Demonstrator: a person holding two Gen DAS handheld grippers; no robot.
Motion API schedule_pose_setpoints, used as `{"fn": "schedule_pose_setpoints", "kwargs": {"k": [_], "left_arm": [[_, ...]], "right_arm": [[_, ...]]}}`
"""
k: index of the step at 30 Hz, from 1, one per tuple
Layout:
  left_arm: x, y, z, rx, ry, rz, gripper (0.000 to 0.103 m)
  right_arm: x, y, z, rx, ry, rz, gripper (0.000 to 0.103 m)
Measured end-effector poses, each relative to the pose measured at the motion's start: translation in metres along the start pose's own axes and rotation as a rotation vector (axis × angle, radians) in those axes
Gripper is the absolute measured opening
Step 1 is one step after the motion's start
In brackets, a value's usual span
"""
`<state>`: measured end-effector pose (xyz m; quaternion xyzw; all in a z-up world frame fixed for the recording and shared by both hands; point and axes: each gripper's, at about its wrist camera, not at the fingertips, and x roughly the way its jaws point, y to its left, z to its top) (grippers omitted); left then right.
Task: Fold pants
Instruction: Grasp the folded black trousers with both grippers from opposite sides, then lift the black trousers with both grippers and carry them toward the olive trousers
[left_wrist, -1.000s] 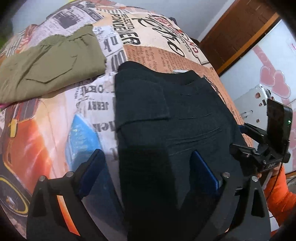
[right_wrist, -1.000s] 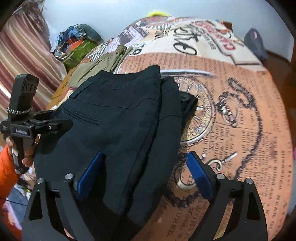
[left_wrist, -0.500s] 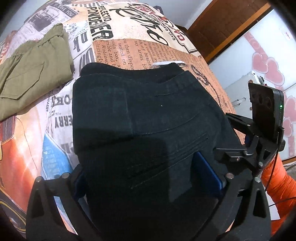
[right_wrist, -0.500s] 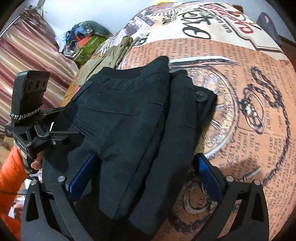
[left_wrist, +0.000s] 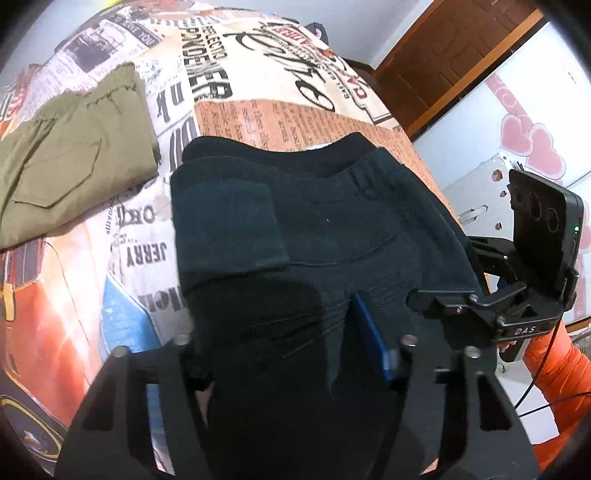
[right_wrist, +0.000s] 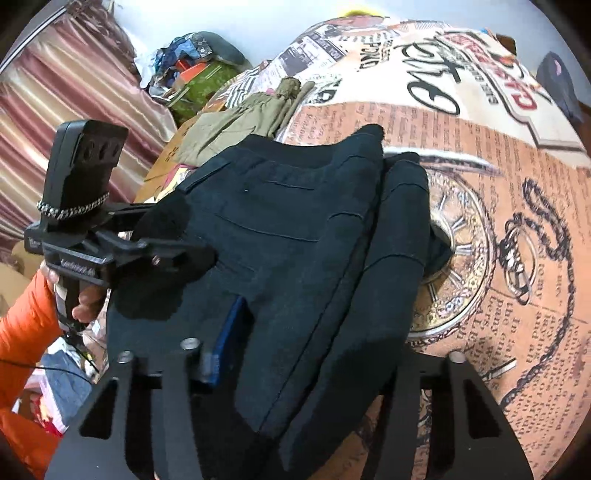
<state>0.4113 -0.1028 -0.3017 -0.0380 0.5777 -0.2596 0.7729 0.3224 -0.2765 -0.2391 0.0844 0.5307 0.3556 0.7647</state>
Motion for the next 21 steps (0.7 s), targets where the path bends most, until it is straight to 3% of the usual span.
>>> {"fn": "schedule_pose_setpoints", "kwargs": {"k": [5,11,21], "left_arm": [[-0.015,-0.015,-0.004,0.055,-0.031,0.028,0.043],[-0.045,-0.043,-0.013,0.132,-0.094,0.063,0.027],[-0.102,-0.055,-0.028,0.139,-0.217,0.081,0.024]], "right_arm": [[-0.01,0.007,0.007,-0.01,-0.02,-0.03,0.029],[-0.029,0.022,0.01,-0.037,-0.054,-0.069,0.026],[-0.06,0.063,0.025,-0.098,-0.142,-0.108,0.024]]}}
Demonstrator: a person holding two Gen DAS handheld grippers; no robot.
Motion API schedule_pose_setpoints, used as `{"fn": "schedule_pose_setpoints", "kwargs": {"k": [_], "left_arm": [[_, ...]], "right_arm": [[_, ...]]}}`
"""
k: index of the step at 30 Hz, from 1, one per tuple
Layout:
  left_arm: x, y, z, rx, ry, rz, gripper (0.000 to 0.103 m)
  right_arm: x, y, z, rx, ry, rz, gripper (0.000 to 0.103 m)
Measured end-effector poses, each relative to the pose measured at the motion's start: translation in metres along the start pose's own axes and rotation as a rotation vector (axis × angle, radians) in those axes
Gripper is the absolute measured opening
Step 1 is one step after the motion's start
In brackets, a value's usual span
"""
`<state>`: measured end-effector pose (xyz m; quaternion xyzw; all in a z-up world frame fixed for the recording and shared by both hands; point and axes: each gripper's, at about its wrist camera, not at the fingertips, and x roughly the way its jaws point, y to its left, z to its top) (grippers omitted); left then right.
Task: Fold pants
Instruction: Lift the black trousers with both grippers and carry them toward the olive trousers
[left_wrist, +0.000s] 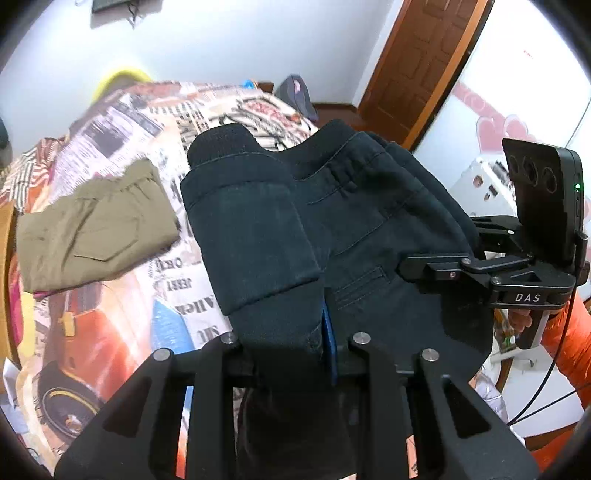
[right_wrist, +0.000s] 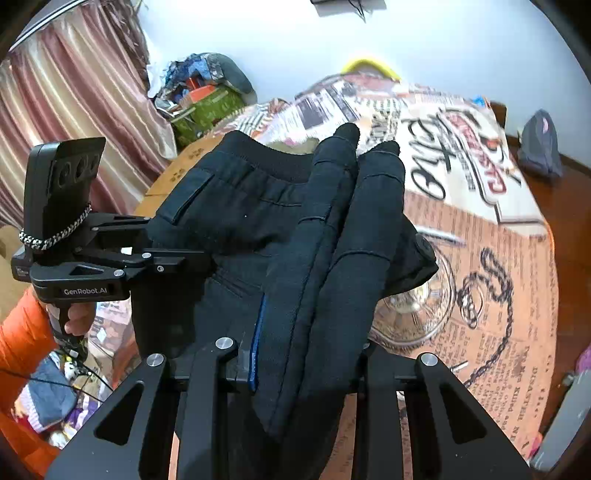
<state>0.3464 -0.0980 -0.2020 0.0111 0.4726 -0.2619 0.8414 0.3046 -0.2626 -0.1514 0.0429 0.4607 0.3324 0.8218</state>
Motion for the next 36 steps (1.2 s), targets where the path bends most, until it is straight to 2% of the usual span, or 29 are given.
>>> {"fn": "schedule_pose_setpoints", "kwargs": {"k": [11,17,22,30,36], "left_arm": [[-0.07,0.034,0.013,-0.031,-0.146,0.03,0.024],[-0.097,0.069,0.025,-0.066,-0.188,0.03,0.024],[-0.118,0.101,0.04,-0.073,-0.239,0.072,0.024],[-0.127,0.166,0.06,-0.127,-0.279,0.106,0.024],[-0.113,0.219,0.077,-0.176,-0.284,0.09,0.024]], "right_arm": [[-0.01,0.044,0.043,-0.086,-0.071,-0.015,0.024],[0.004,0.064,0.076,-0.096,-0.101,0.007,0.024],[0.02,0.082,0.101,-0.106,-0.133,0.017,0.024],[0.061,0.108,0.149,-0.139,-0.164,0.016,0.023],[0.093,0.11,0.172,-0.145,-0.171,0.018,0.023]]}}
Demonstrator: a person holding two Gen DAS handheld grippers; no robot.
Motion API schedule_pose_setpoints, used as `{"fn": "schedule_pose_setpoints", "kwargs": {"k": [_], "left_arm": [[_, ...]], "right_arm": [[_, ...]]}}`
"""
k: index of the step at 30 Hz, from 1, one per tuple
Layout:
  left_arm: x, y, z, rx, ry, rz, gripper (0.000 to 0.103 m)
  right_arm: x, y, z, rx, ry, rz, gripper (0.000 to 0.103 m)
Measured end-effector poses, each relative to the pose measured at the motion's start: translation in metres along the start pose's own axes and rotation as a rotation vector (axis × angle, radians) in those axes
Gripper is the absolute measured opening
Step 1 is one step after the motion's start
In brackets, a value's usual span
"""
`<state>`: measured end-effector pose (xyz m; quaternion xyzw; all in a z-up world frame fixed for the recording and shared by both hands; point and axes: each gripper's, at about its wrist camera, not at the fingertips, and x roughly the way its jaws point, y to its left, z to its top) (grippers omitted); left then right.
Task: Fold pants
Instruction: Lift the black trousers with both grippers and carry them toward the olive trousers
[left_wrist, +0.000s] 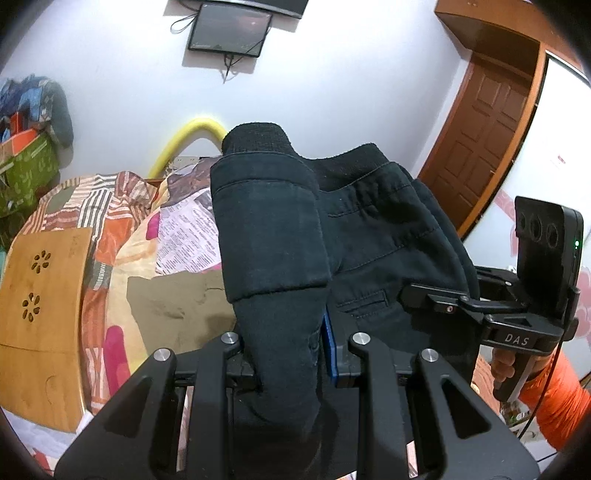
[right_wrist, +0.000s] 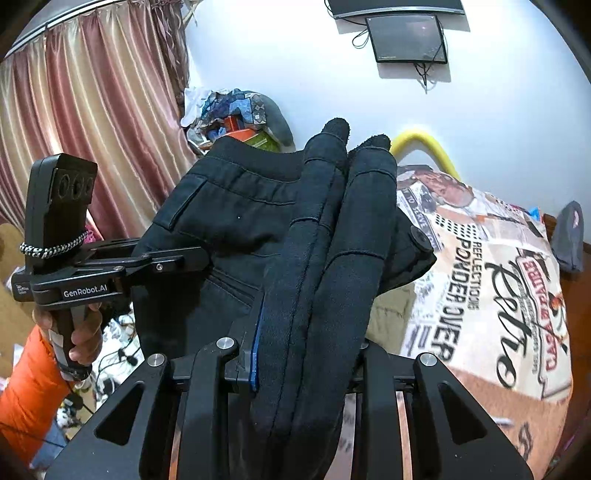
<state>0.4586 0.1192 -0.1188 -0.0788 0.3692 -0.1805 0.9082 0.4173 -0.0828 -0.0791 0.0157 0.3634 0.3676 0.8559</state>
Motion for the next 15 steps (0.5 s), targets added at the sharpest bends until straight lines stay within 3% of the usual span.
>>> {"fn": "schedule_pose_setpoints", "kwargs": {"k": [8,15], "left_arm": [[0.063,0.049,0.008,0.003,0.039,0.063,0.024],[0.124,0.109,-0.001,-0.061,0.1,0.034,0.024]], "right_arm": [[0.068,-0.02,0.015,0.027,0.055,-0.004,0.023],[0.121,-0.05,0.008,0.076,0.096,-0.012,0.023]]}}
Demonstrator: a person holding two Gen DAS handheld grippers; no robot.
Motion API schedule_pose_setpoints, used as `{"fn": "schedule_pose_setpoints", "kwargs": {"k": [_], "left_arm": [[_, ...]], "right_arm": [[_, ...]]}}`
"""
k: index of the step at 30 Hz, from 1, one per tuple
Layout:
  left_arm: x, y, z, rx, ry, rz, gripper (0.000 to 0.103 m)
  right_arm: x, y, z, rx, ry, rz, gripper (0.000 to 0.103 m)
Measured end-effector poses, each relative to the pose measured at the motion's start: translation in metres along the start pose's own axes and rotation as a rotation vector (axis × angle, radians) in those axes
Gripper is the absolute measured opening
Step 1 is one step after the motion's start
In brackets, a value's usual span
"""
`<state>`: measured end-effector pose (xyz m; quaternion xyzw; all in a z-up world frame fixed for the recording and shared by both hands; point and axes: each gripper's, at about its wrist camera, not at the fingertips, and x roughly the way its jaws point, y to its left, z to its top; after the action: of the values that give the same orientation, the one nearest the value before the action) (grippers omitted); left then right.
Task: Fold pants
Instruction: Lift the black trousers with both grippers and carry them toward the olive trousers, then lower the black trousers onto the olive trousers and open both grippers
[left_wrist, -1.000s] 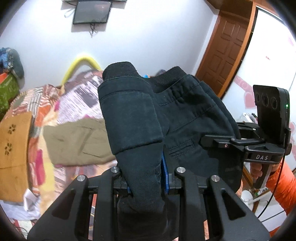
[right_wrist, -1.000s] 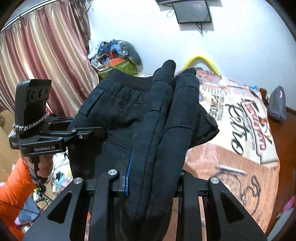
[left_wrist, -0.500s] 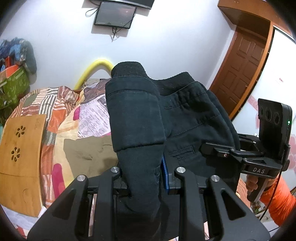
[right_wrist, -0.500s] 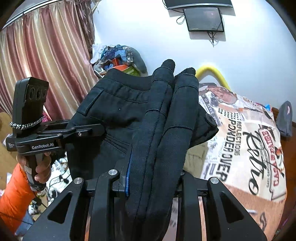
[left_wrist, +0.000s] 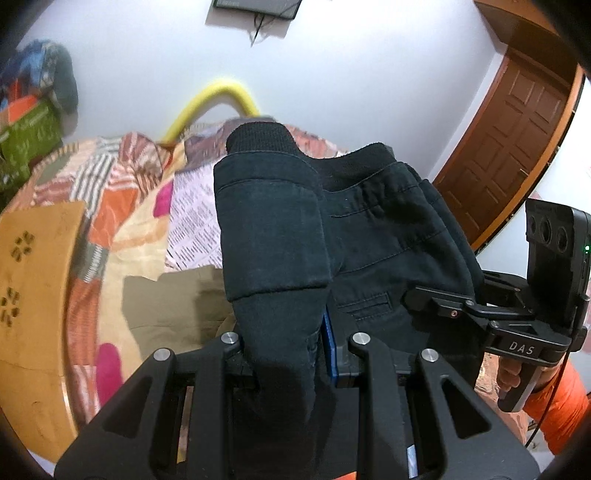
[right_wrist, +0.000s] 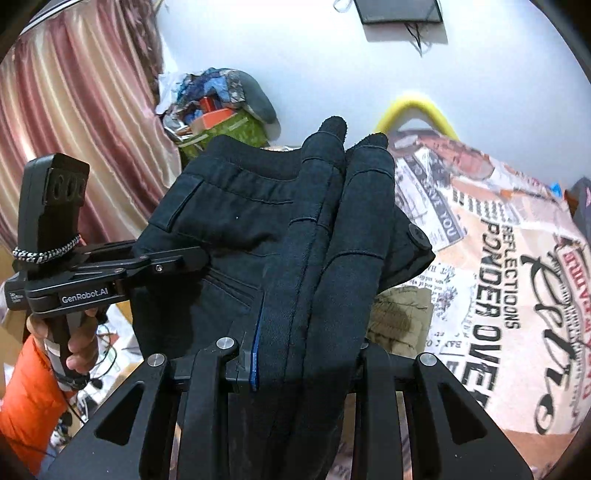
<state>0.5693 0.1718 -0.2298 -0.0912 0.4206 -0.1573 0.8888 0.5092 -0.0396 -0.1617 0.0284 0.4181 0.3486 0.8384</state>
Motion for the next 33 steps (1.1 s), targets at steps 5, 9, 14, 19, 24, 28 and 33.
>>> {"fn": "schedule_pose_setpoints", "kwargs": {"k": [5,9,14,19,24,28,33], "left_arm": [[0.051,0.024,-0.008,-0.041,0.06,-0.005,0.024],[0.078,0.033,-0.013,-0.049,0.088,0.011,0.029],[0.088,0.054,-0.015,-0.114,0.121,0.031,0.045],[0.065,0.067,-0.02,-0.151,0.078,0.095,0.049],[0.031,0.064,-0.027,-0.132,0.061,0.177,0.049],[-0.012,0.043,-0.034,-0.094,0.025,0.234,0.049],[-0.075,-0.009,-0.047,-0.014,-0.057,0.278,0.049]], "right_arm": [[0.036,-0.02,-0.003,0.011,0.053,-0.008,0.023],[0.06,-0.032,-0.011,0.001,0.107,-0.036,0.023],[0.06,-0.04,-0.015,0.008,0.117,-0.038,0.03],[0.044,-0.04,-0.02,-0.01,0.129,-0.093,0.038],[0.01,-0.041,-0.023,-0.036,0.122,-0.143,0.038],[-0.023,-0.03,-0.022,-0.094,0.081,-0.209,0.038],[-0.09,-0.009,-0.02,-0.087,-0.017,-0.201,0.038]]}}
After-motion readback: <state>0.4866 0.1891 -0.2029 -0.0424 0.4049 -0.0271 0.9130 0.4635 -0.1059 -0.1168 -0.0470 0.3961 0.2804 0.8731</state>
